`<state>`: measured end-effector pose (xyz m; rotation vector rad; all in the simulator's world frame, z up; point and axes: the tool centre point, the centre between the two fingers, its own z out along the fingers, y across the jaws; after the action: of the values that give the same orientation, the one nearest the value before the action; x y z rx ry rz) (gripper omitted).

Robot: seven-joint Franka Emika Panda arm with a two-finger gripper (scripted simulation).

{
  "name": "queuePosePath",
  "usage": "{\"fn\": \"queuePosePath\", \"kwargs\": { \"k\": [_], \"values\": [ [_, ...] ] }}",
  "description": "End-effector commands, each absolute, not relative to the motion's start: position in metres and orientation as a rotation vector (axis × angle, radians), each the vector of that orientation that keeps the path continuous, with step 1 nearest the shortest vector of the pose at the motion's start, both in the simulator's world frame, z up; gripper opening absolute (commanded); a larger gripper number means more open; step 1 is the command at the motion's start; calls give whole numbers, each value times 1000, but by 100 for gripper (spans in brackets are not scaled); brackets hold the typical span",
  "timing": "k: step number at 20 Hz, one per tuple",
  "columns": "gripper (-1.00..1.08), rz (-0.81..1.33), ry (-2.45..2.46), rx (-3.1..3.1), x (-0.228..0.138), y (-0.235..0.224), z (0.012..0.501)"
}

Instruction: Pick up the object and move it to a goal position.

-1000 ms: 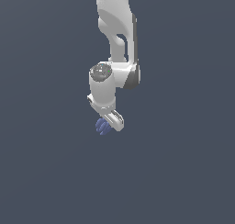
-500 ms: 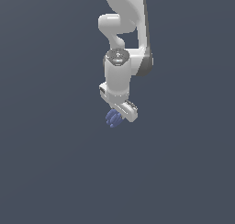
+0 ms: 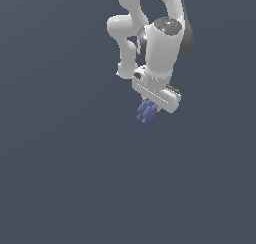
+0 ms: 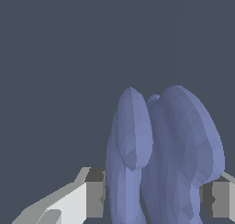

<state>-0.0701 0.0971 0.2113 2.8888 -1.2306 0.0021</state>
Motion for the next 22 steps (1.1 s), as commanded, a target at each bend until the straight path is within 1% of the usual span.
{"fn": "queuePosePath", "kwargs": {
  "k": [1, 8, 13, 17, 22],
  "values": [
    [-100, 3, -1231, 2888, -81, 122, 230],
    [-100, 4, -1231, 2887, -106, 188, 280],
    [-100, 3, -1232, 2888, -119, 225, 307],
    [-100, 1, -1232, 2889, -124, 243, 320],
    [-100, 0, -1232, 2890, -125, 251, 325]
  ]
}}
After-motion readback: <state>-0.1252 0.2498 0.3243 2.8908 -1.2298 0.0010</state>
